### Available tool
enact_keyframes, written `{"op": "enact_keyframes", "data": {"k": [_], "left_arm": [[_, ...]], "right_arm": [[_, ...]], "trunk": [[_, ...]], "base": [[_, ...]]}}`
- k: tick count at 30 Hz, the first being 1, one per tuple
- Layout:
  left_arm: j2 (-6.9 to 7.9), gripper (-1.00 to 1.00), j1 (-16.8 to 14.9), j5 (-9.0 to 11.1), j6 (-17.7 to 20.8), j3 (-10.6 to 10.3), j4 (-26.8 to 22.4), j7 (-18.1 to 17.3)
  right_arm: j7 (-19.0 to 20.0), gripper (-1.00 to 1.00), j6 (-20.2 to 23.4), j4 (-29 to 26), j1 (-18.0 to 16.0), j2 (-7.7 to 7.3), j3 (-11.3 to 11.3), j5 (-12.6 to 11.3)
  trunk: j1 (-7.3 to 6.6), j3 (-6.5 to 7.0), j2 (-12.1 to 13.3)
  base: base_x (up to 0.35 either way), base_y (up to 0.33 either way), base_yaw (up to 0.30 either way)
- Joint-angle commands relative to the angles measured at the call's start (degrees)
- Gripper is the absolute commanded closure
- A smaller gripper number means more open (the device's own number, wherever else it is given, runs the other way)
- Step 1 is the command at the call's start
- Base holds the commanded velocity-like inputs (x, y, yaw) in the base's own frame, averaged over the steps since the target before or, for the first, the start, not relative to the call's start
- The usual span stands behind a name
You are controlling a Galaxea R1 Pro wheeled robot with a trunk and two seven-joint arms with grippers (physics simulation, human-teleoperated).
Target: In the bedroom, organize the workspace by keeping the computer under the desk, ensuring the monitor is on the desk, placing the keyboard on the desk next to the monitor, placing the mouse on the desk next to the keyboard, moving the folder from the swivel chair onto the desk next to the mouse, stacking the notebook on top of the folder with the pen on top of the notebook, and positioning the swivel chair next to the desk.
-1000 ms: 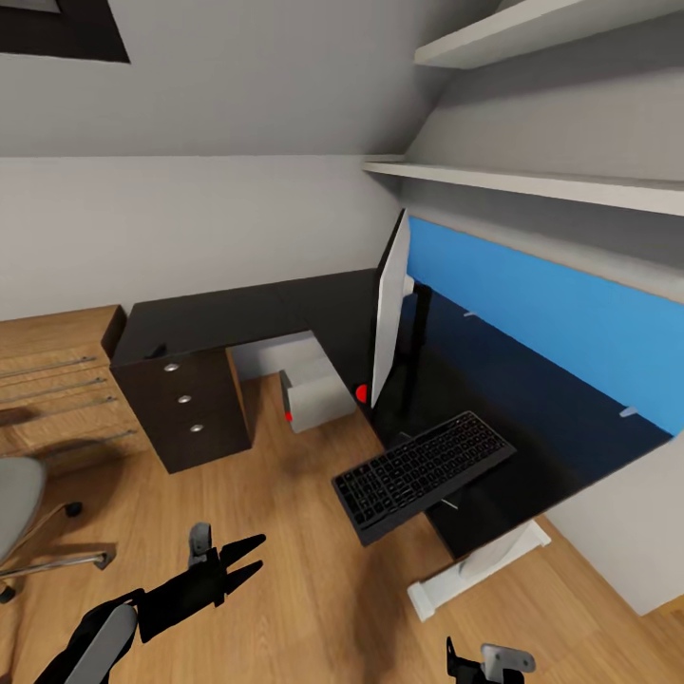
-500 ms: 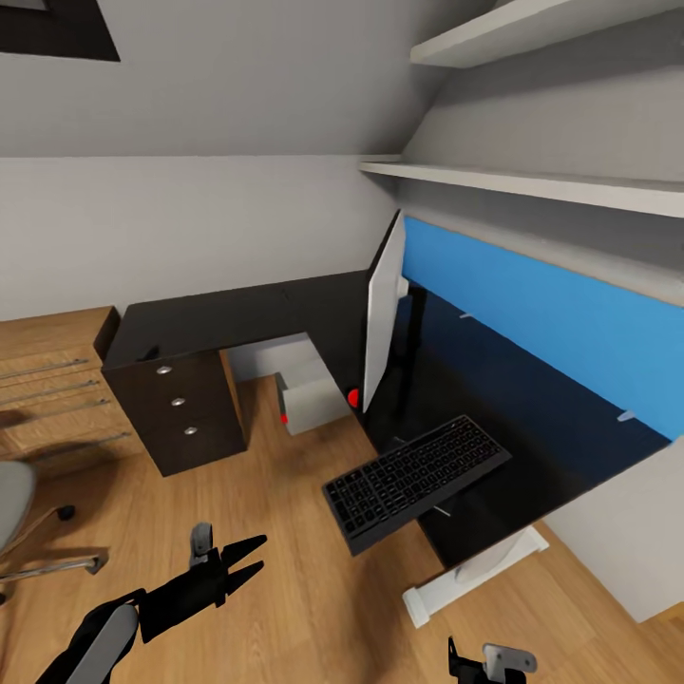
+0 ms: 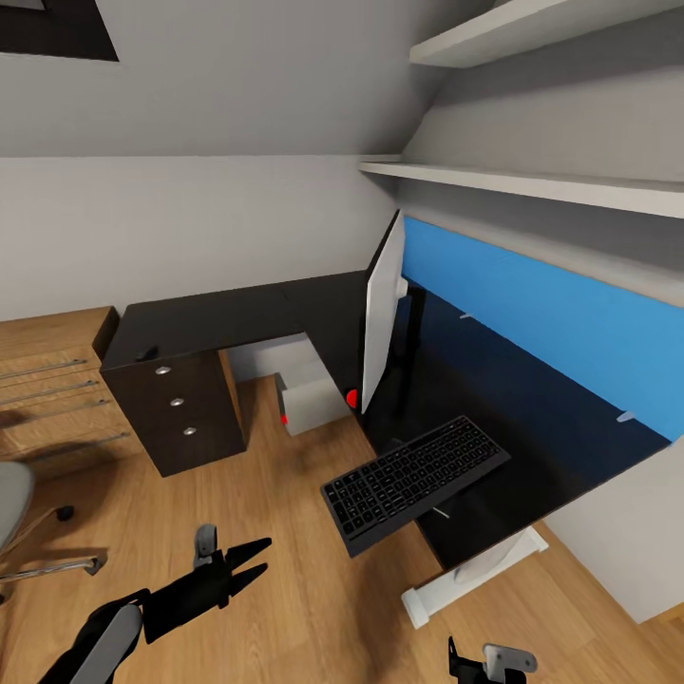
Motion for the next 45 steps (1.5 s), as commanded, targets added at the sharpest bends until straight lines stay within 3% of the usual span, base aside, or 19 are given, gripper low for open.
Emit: {"op": "enact_keyframes", "data": {"k": [1,11,31,45], "left_arm": [[0.11,-1.00,0.0,0.3,0.3,-0.4,0.0,0.0],[0.77,-1.00,0.0,0.2,0.3,-1.4,0.0,0.2],[1.81,-1.00,0.0,0.3,0.4,-1.5,-0.3,0.1],[1.74,-1.00,0.0,0.5,0.5,-1.7,-0.5,-0.1]], "right_arm": [[-0.4,-1.00,-0.2,0.1,-0.1,0.01,-0.3,0.6],[-0.4,-1.00,-0.2,0.1,0.0,0.01,-0.3,0.6],[-0.4,-1.00,-0.2,0.1,0.0,-0.38,-0.3,0.6],[-0.4,-1.00,-0.2,0.1,0.0,-0.43,-0.3,0.5]], "trunk": [[0.00,-0.05,0.0],[0.00,-0.05,0.0],[4.39,-3.64,-8.1],[4.39,-3.64,-8.1]], "base": [[0.000,0.000,0.000],[0.000,0.000,0.000],[0.000,0.000,0.000],[0.000,0.000,-0.067]]}}
